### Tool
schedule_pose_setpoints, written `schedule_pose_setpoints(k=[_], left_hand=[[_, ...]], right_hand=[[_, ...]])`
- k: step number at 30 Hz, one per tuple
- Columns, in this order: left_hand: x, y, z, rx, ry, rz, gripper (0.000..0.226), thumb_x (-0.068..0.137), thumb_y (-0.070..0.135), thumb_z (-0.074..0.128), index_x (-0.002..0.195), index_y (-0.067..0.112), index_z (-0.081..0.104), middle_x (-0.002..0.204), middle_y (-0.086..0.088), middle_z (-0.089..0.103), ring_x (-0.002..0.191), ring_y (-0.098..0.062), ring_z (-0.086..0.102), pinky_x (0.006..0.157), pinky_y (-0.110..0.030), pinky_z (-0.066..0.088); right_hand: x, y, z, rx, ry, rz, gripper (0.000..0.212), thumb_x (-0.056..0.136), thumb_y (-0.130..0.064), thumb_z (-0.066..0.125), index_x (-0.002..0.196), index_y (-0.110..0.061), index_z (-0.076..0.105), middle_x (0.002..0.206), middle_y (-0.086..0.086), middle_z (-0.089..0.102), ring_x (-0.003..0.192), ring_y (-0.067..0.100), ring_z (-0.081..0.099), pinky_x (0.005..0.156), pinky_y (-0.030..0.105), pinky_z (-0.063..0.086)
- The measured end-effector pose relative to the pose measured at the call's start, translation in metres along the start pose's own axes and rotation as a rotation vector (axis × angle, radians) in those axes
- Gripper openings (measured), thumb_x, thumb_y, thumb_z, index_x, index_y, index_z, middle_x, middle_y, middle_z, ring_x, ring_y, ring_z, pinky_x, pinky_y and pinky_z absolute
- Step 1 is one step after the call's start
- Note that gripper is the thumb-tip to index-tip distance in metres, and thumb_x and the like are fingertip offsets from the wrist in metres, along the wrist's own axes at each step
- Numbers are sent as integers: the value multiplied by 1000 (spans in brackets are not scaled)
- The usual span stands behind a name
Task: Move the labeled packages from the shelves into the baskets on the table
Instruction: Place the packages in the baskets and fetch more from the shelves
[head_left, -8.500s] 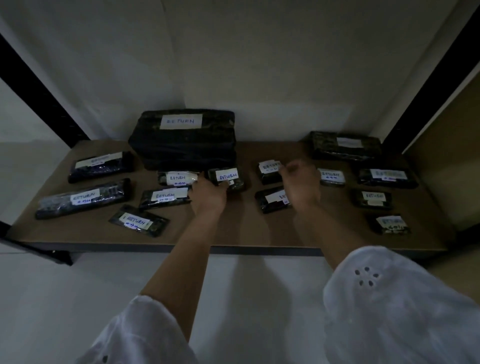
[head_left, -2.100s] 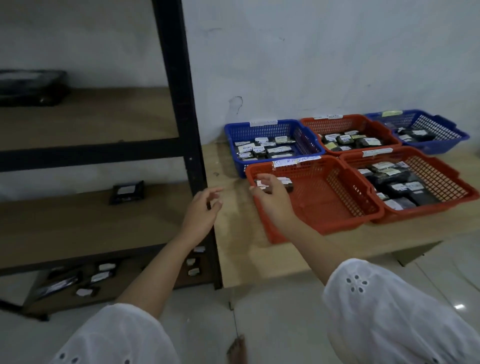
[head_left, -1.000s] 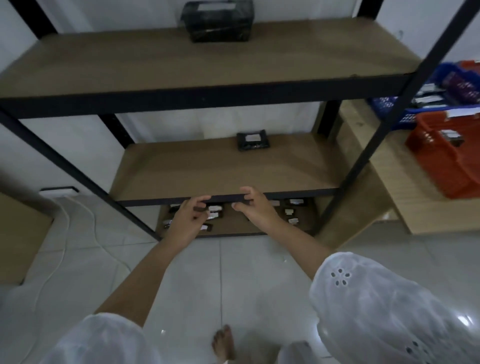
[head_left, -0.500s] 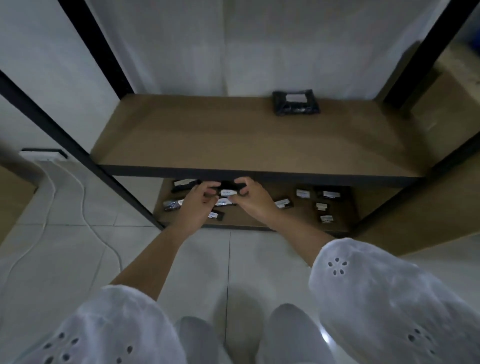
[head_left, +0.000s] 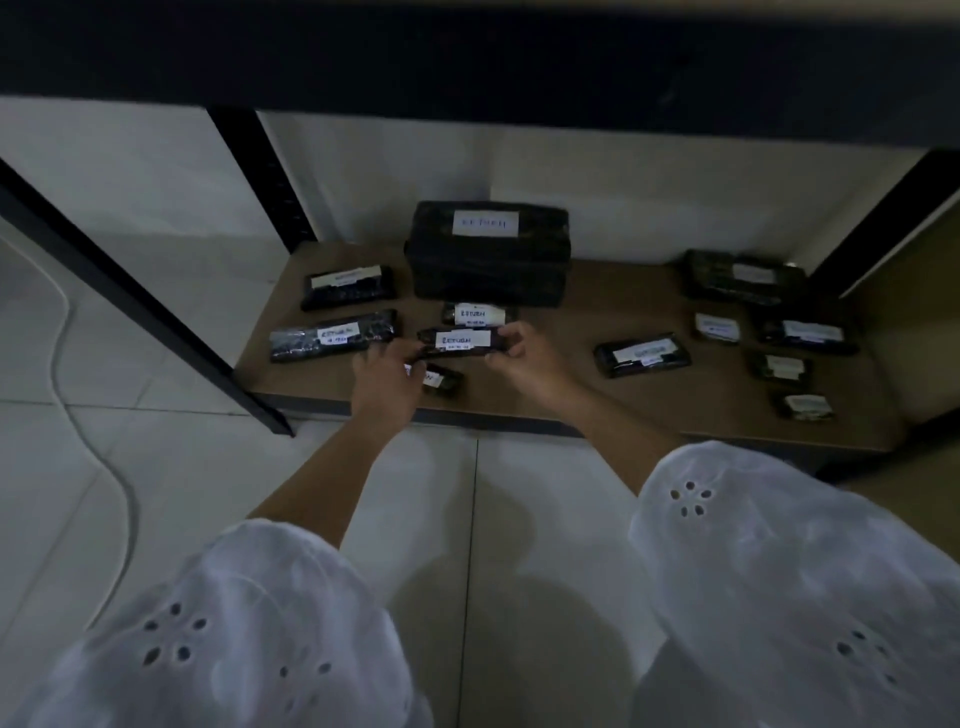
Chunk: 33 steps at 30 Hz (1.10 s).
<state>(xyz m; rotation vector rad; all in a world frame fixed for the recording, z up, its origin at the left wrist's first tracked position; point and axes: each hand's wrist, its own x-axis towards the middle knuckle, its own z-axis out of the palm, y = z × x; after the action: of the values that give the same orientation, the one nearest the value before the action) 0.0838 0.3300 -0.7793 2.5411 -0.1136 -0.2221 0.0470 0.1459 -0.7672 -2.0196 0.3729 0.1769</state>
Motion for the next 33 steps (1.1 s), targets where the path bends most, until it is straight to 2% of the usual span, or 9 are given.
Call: schedule_pose_setpoints(k=[5,10,13,15,18,22,26,29,33], left_hand=[[38,-15,23,123,-54,-167,58,94,43,47,143,16,31,146,-15,33,136,-35,23,108,-43,23],[44,-25,34,221,-124,-178,71,89,48,55,144,12,29,150,-13,24,137,-37,17,107,-45,26],[39,-29,35,262,-84,-152,67,88,46,57,141,13,33,149,-14,20,134,-37,17,106,-47,27],[37,-32,33,260,-87,-158,68,87,48,58,141,16,33,151,-15,20,135,-38,16,107,-48,26],[39,-34,28,263,-90,-172,74,83,51,62,139,13,33,143,-19,33,132,-39,25,106,-46,27],[39,-37,26,12,-28,-164,70,76,37,76,133,18,39,137,-17,33,124,-36,37,103,-44,34],[37,-38,23,-343,41,-107,50,82,9,69,128,14,48,133,-17,40,100,-18,50,92,-26,40],[35,-35,22,-471,43,-100,39,89,-3,55,126,10,50,132,-20,46,112,-29,54,99,-35,44],[24,-27,13,-510,42,-112,33,92,-1,49,123,12,52,130,-19,48,113,-32,53,92,-33,46]], right_hand=[[32,27,14,-42,82,-8,32,90,-27,61,121,-20,53,80,-13,50,73,2,50,57,17,34],[57,27,23,-114,130,-27,35,93,-37,55,123,-18,53,104,4,59,94,18,58,59,20,38],[66,23,29,-215,146,-20,35,95,-37,52,125,-20,50,123,9,54,112,25,53,82,33,48],[70,21,33,-324,176,-46,35,96,-35,50,128,-21,49,135,9,42,122,28,44,98,41,44],[76,18,34,-526,192,-72,40,97,-35,47,135,-23,45,139,8,33,127,30,34,102,38,36],[83,25,35,-596,140,-8,47,97,-37,46,142,-25,37,146,7,28,132,33,29,109,43,29],[84,32,39,-644,149,-20,46,95,-38,49,138,-21,44,145,11,31,130,33,33,109,44,31],[85,34,39,-538,132,34,48,89,-39,60,132,-18,52,140,13,37,128,33,37,107,42,34],[70,25,32,-427,131,62,33,84,-29,69,113,-15,63,127,10,57,117,27,52,98,36,44]])
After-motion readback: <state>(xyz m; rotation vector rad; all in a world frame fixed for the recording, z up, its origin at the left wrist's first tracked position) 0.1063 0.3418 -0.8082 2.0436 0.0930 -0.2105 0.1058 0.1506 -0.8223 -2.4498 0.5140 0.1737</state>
